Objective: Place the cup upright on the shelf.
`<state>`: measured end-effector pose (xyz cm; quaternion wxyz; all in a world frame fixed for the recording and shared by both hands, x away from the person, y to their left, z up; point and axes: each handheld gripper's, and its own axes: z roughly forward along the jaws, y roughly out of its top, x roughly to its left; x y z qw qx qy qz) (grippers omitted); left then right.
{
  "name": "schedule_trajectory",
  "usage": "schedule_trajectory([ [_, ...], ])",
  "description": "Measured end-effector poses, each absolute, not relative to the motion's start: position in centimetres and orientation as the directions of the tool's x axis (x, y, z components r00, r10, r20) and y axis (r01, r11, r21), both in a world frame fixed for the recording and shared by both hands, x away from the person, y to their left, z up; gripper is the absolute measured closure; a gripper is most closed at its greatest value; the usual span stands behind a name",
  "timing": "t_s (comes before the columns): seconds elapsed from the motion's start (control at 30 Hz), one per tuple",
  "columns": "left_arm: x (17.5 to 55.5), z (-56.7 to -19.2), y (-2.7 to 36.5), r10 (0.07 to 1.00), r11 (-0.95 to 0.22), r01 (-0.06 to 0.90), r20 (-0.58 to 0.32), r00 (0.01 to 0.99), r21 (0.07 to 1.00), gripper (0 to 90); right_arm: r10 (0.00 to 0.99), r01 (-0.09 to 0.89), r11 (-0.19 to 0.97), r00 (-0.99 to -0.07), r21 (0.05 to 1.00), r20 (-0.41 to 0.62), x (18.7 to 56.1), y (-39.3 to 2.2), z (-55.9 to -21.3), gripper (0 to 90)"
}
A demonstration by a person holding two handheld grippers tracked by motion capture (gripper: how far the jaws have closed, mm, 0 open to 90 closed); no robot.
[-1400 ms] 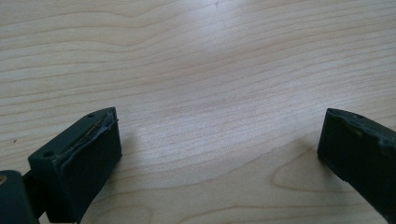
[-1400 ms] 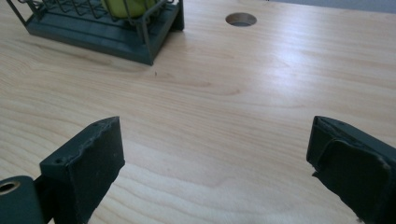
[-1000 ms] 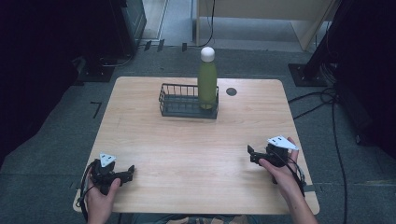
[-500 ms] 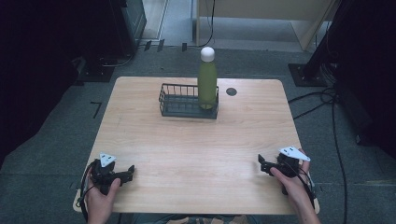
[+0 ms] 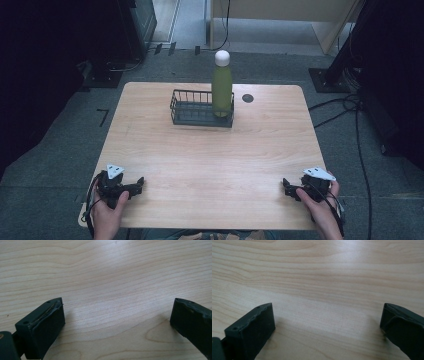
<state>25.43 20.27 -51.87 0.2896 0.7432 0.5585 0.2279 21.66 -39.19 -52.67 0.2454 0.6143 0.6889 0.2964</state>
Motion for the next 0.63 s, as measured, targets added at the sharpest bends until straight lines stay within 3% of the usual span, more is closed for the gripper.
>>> schedule_trajectory([
  [0.63, 25.4, -51.9, 20.3, 0.962, -0.208, 0.698, 0.015, 0.272, 0.685, 0.0, 0.989, 0.7, 0.083, -0.146, 0.71, 0.028, 19.8, -40.0, -52.7, 0.0],
])
